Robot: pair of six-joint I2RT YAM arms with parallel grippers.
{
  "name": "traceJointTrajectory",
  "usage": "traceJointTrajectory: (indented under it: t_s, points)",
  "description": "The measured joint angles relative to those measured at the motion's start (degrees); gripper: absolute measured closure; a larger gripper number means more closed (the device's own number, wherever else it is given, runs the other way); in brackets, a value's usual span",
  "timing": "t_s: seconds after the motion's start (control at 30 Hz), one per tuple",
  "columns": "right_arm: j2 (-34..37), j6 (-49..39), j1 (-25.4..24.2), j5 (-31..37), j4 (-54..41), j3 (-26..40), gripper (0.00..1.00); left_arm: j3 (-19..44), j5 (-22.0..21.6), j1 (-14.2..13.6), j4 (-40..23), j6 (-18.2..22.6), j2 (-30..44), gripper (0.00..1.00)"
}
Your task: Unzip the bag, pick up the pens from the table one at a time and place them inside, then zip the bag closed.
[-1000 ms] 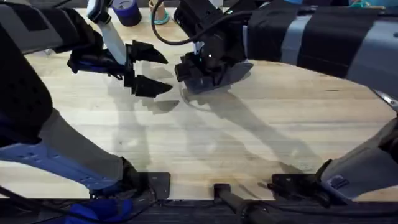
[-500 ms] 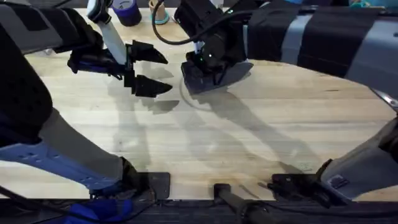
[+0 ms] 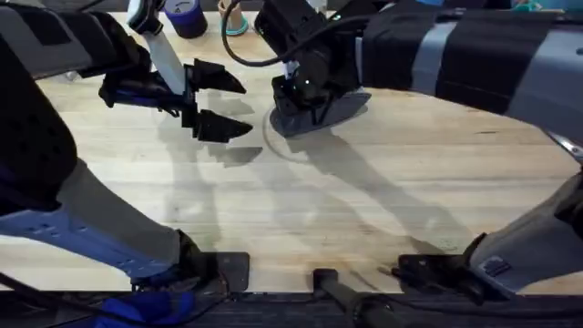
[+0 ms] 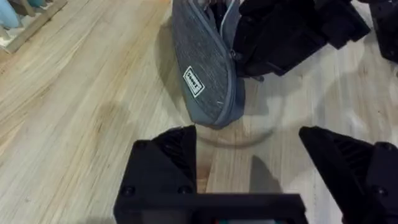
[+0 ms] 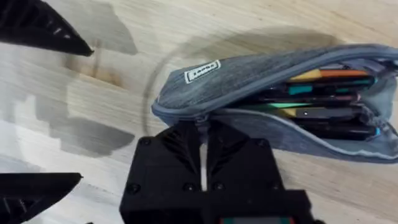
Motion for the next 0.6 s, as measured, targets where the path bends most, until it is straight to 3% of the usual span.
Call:
traceJointTrajectory:
  t_s: [0.6]
  points:
    - [0.0,-0.1,0.0,-0.2,0.0,0.0,0.97,0.0,0.0,0.0,0.0,0.0,0.0,0.006]
